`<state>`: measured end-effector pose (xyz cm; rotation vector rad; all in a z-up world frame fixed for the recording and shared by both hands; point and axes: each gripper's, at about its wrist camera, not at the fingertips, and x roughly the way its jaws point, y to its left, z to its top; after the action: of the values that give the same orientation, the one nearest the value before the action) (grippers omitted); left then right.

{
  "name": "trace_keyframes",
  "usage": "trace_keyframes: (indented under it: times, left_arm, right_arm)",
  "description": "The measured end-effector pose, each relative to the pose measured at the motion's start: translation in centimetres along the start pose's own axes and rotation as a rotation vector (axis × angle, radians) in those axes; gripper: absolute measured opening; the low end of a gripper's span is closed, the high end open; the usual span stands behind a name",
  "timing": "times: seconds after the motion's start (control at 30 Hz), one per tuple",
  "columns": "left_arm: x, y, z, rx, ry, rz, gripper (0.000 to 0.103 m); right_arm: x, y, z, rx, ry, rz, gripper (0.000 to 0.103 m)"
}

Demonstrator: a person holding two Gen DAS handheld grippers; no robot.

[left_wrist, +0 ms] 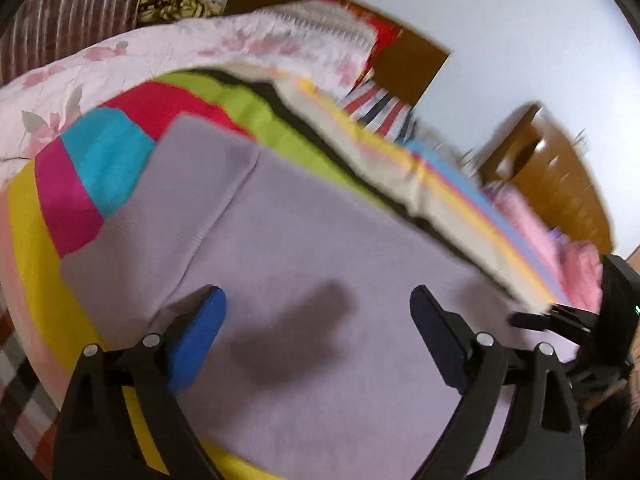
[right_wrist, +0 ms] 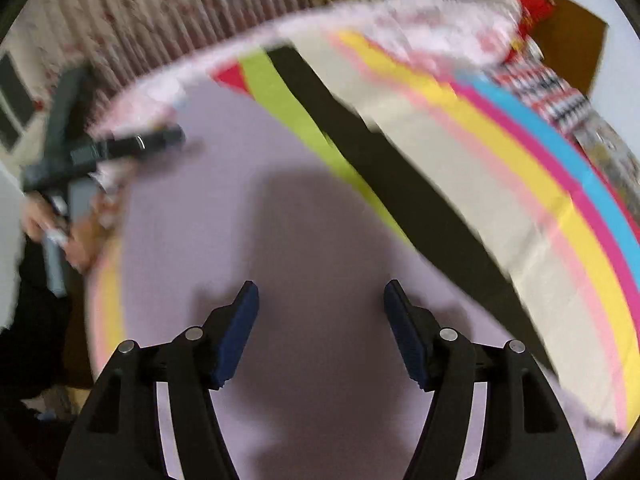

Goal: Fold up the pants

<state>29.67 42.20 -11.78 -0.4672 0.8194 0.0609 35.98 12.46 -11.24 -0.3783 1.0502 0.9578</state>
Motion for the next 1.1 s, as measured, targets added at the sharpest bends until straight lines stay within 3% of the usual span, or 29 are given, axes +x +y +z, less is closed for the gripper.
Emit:
trace_keyframes:
  times: [0.07,0.13,0.17,0.2,0.27,0.4,0.5,0.6,0.67,0.77,0.83,0.97,1.1]
  left_arm:
    - [0.4,0.1,-0.2,0.007,0.001,0.013,0.095]
    - [-0.6,-0.1,-0.4,-0.011,0.0,0.051,0.095]
    - [-1.5,0.0,-0.8,-0.024,-0.016,0.07,0.095]
    - [-2.6,-0.4,-1.1,-0.025,-0.046,0.072,0.095]
    - [-4.9,-1.8,-2.6,0.005,-0.105,0.04,0.099]
    - [-4.4,-5.1,-5.8,0.114,-0.05,0.026,0.101]
    - [-1.0,-6.6,-8.1,0.235,0.058,0.202,0.102]
    - [-1.0,-6.1,-8.1,0.199,0.045,0.206,0.101]
    - [-2.2,-6.6,-8.0,0.182,0.03,0.213,0.101]
    - [-4.4,-8.8,-8.8,0.2,-0.005,0.155,0.101]
    - [-5.2,-11.0,-10.2,0.237,-0.01,0.117,0.101]
    - [-4.3,-17.4,-13.3,0.409,0.023,0.016,0.101]
    - [-1.8,-22.2,-15.8,0.543,0.076,0.022,0.101]
  right_arm:
    - [-1.1,-0.7,-0.8,0.037,-0.025,-0.017,0.061]
    - [-2.9,-0.4,-1.6,0.066,-0.034,-0.143,0.062]
    - [-4.0,0.3,-2.2,0.055,-0.062,-0.159,0.065]
    - [-4.9,1.2,-2.9,0.048,-0.09,-0.136,0.065]
    - [-6.0,3.7,-4.9,0.019,-0.12,-0.085,0.077]
    - [-6.2,8.0,-8.1,-0.062,-0.111,-0.1,0.084]
    - [-4.5,9.0,-10.5,-0.067,-0.04,-0.191,0.084]
    - [-6.3,7.8,-12.1,0.045,-0.062,-0.162,0.085]
    - [-8.3,7.6,-13.3,0.075,-0.105,-0.188,0.086]
    - [-12.5,5.9,-16.9,0.157,-0.18,-0.241,0.086]
    - [-14.5,3.9,-19.2,0.23,-0.208,-0.32,0.086]
    - [-18.8,-0.5,-26.1,0.456,-0.261,-0.439,0.086]
    - [-22.2,-4.7,-32.6,0.627,-0.293,-0.549,0.086]
